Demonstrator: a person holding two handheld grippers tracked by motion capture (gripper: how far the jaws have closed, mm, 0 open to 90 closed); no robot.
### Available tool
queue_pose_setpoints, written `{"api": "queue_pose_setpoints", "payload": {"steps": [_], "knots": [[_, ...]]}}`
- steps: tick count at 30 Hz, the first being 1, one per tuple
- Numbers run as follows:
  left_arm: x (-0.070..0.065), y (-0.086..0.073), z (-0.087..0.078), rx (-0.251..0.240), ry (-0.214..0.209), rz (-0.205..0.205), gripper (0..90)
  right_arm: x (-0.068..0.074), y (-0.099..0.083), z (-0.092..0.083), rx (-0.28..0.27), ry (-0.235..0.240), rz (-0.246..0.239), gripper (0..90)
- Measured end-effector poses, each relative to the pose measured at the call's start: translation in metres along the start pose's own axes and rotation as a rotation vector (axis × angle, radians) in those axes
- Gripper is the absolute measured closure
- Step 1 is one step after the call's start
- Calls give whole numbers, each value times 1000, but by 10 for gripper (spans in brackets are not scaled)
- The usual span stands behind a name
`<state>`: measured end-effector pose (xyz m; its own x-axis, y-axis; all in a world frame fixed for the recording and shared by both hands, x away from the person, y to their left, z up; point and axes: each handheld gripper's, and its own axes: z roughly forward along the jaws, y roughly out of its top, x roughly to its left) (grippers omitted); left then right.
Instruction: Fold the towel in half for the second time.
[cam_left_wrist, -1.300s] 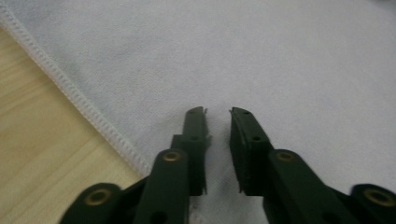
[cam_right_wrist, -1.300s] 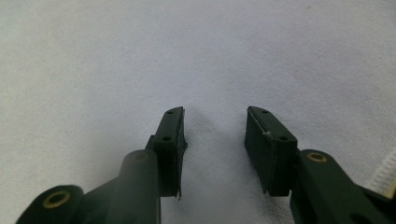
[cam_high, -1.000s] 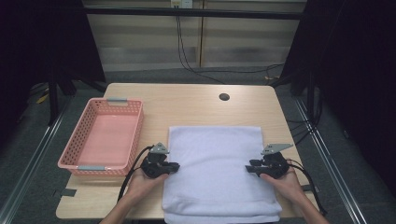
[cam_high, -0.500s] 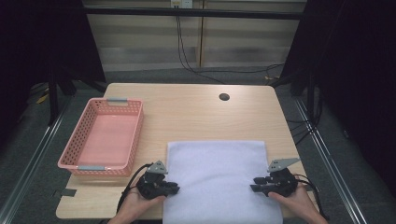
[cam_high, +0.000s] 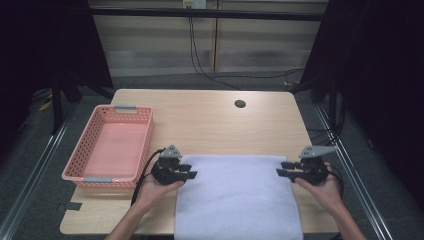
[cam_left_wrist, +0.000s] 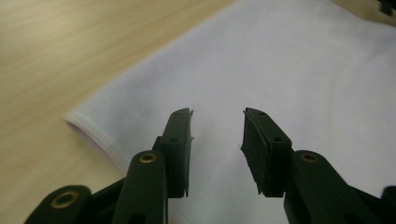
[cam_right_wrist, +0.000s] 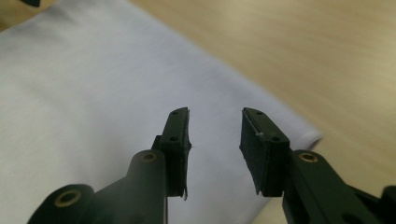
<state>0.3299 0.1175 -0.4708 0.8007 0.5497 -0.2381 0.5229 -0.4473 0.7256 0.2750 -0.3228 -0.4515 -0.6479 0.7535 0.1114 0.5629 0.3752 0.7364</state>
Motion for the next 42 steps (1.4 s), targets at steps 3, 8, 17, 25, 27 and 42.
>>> {"api": "queue_pose_setpoints", "payload": {"steps": [3, 8, 17, 25, 27, 42], "knots": [[13, 9, 11, -2, 25, 0, 597, -25, 11, 12, -11, -28, 20, 619], [34, 14, 19, -26, 54, -56, 504, -47, 14, 39, 32, -33, 43, 567], [46, 4, 24, 5, 78, -72, 480, -49, 8, 59, 87, -49, 28, 526], [46, 1, 25, 19, 81, -57, 529, -60, -2, 56, 93, -34, 63, 552], [45, 1, 26, 31, 79, -49, 529, -62, -4, 55, 98, -29, 74, 556], [46, 2, 21, -5, 140, -79, 468, -60, -5, 54, 103, 50, 87, 798]]}}
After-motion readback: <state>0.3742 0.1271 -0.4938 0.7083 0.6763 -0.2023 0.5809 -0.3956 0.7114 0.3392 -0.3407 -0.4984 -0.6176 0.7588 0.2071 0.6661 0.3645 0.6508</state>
